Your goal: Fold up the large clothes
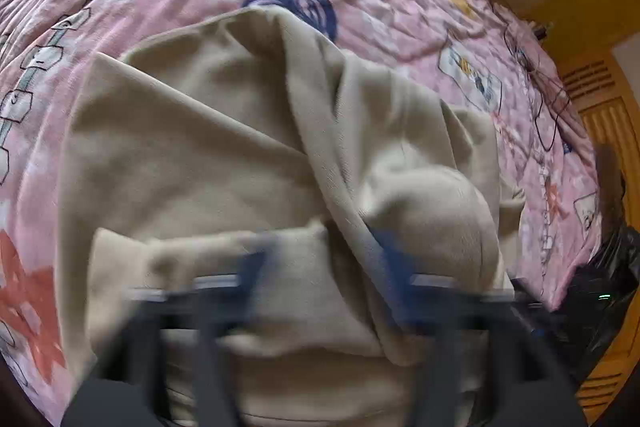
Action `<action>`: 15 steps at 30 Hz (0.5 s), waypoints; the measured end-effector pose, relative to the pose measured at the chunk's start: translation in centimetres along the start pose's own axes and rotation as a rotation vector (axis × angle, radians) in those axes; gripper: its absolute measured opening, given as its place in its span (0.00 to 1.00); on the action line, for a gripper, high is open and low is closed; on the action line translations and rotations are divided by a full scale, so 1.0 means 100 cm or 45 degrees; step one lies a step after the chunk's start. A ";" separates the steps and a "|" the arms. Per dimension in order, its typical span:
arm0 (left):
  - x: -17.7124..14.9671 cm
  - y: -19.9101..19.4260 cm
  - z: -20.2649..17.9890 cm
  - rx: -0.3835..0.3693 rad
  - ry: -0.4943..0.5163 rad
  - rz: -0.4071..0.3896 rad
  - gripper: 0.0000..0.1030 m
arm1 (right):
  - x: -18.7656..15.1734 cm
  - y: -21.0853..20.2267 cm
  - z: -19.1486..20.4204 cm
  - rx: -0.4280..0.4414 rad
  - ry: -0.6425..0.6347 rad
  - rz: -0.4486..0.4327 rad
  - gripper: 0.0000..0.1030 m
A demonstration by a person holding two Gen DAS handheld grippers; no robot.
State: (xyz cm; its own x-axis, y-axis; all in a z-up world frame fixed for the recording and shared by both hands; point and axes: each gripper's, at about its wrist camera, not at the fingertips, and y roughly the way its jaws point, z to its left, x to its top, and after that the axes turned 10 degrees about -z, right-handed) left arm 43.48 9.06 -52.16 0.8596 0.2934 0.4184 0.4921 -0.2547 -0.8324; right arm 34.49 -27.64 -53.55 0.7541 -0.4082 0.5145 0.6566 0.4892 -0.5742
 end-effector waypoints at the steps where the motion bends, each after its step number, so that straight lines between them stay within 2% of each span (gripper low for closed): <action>1: -0.003 -0.001 -0.005 0.018 0.013 -0.028 0.79 | 0.007 -0.006 0.020 0.017 -0.096 -0.034 0.64; 3: -0.005 0.006 -0.010 0.013 0.014 -0.016 0.79 | 0.021 -0.001 0.050 0.088 -0.228 -0.026 0.64; 5: -0.002 0.016 -0.010 0.018 -0.031 0.000 0.79 | 0.027 0.019 0.098 0.208 -0.392 0.081 0.64; 6: 0.001 0.020 -0.010 0.033 -0.047 -0.004 0.78 | 0.023 0.025 0.110 0.213 -0.451 0.101 0.64; 7: 0.005 0.023 -0.010 0.046 -0.060 -0.008 0.75 | 0.020 0.040 0.131 0.186 -0.589 0.131 0.63; 9: 0.017 0.028 -0.005 0.025 -0.130 -0.010 0.70 | 0.017 0.066 0.149 0.152 -0.743 0.200 0.63; 12: 0.035 0.028 0.000 -0.031 -0.231 -0.041 0.68 | 0.007 0.104 0.147 0.067 -0.846 0.317 0.63; 13: 0.041 0.032 0.001 -0.035 -0.247 -0.023 0.68 | 0.004 0.117 0.149 0.035 -0.867 0.347 0.61; 14: 0.044 0.037 0.000 -0.041 -0.254 0.002 0.67 | 0.003 0.123 0.141 0.026 -0.878 0.372 0.49; 15: 0.047 0.046 0.002 -0.029 -0.268 0.043 0.64 | -0.001 0.123 0.134 0.022 -0.881 0.385 0.31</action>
State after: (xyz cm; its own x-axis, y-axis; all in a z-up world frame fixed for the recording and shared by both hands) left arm 49.73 9.42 -54.06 0.8291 0.4699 0.3029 0.4682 -0.2875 -0.8355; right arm 42.28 -11.32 -52.13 0.7145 0.3205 0.6219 0.4179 0.5173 -0.7468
